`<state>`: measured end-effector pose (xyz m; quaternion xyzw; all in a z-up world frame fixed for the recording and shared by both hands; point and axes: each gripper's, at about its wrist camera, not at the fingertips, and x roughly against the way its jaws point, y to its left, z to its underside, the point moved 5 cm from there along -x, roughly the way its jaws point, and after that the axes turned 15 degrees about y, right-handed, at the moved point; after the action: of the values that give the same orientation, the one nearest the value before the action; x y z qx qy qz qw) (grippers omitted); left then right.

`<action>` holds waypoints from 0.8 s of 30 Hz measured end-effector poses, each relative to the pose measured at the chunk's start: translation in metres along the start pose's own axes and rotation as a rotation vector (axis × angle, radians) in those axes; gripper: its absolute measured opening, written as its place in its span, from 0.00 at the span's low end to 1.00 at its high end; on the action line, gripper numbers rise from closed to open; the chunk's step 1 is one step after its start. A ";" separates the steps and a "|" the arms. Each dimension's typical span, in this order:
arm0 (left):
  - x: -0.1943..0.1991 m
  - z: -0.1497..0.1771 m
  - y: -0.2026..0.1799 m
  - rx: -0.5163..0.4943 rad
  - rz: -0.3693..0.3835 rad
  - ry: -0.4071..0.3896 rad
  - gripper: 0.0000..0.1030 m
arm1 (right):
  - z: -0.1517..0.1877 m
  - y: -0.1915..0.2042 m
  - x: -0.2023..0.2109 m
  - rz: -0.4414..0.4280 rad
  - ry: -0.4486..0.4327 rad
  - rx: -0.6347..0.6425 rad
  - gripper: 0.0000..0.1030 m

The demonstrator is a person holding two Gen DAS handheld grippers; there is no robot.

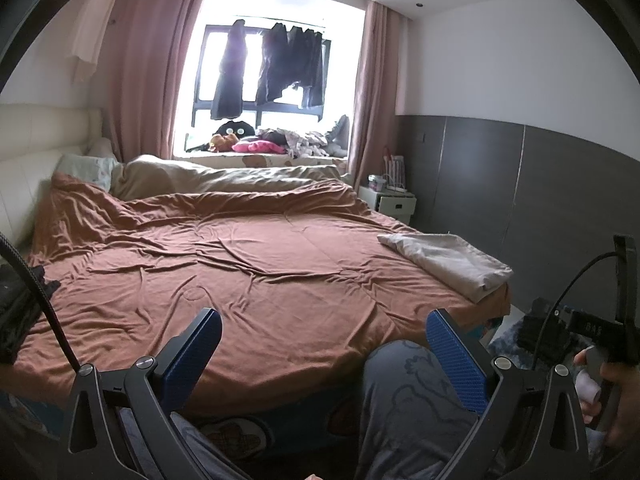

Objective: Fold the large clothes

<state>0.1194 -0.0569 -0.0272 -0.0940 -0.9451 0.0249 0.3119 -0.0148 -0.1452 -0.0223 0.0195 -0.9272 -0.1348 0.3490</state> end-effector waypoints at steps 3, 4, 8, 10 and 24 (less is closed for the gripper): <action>0.000 0.001 0.002 0.000 0.001 0.003 1.00 | 0.000 0.000 0.000 -0.001 0.002 0.000 1.00; 0.000 0.001 0.002 0.000 0.002 0.004 1.00 | 0.000 -0.001 0.000 -0.002 0.003 -0.001 1.00; -0.002 0.003 0.002 -0.006 0.004 0.009 1.00 | 0.000 -0.004 -0.003 0.000 0.011 -0.005 1.00; -0.003 0.004 0.002 -0.009 0.004 0.012 1.00 | 0.000 -0.005 -0.004 -0.005 0.017 -0.012 1.00; -0.002 0.009 0.001 -0.017 0.016 0.014 1.00 | -0.001 -0.008 -0.001 -0.002 0.018 -0.012 1.00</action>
<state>0.1157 -0.0565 -0.0351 -0.1042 -0.9422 0.0187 0.3178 -0.0136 -0.1534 -0.0249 0.0195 -0.9231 -0.1407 0.3574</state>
